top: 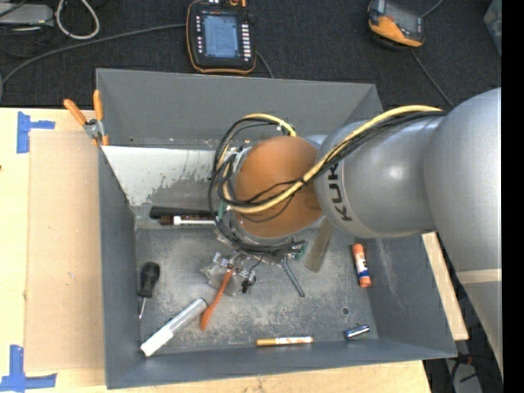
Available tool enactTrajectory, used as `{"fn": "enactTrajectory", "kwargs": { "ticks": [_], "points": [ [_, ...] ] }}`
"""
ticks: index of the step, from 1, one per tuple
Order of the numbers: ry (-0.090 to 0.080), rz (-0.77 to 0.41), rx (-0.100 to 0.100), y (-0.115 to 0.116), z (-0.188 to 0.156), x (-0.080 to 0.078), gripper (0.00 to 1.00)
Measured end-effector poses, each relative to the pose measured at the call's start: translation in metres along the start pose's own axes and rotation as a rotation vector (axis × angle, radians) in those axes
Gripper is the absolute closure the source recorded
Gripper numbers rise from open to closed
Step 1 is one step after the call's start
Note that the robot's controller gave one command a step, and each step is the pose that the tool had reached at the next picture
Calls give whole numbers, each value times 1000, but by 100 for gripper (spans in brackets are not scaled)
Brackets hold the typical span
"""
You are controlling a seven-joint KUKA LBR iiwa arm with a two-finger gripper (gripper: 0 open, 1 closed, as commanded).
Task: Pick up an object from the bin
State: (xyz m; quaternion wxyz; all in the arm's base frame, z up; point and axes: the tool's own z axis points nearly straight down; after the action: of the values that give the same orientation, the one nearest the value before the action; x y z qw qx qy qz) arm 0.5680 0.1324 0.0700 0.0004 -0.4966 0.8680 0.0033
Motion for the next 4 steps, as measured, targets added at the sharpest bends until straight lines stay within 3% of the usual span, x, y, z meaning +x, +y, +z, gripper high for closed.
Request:
{"fn": "enactTrajectory", "kwargs": {
  "ticks": [1,4],
  "points": [
    [0,1,0,0,0,0,100],
    [0,5,0,1,-44,-1,100]
  ]
}}
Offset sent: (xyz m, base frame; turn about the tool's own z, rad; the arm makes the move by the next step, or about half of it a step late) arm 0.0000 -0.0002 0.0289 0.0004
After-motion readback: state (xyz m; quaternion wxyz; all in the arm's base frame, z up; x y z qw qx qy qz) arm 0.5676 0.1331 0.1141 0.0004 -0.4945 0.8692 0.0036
